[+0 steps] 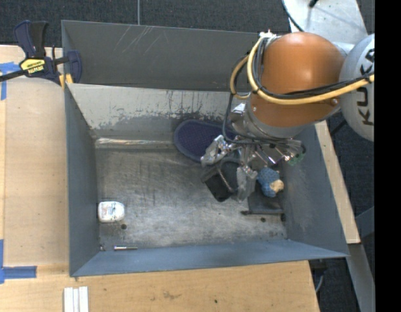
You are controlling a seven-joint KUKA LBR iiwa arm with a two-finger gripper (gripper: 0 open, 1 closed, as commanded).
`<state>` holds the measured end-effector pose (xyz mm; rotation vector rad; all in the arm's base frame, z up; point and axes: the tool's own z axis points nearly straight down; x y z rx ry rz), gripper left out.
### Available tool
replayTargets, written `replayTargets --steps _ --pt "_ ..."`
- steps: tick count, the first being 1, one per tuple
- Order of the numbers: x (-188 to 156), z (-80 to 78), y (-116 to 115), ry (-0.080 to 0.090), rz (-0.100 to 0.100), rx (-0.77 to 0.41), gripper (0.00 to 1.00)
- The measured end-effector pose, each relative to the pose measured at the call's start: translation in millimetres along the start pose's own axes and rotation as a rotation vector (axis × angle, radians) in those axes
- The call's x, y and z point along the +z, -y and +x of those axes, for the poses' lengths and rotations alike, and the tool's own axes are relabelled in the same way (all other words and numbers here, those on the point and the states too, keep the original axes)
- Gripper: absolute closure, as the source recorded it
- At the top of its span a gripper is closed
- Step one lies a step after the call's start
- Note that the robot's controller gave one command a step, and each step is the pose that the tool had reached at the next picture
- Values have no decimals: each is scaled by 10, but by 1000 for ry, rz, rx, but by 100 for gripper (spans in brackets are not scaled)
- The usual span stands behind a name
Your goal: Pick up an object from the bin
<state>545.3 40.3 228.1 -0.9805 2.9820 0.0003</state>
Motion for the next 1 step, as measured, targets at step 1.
replayTargets --steps 1 --pt "-456 470 -179 -3 -1 -133 100"
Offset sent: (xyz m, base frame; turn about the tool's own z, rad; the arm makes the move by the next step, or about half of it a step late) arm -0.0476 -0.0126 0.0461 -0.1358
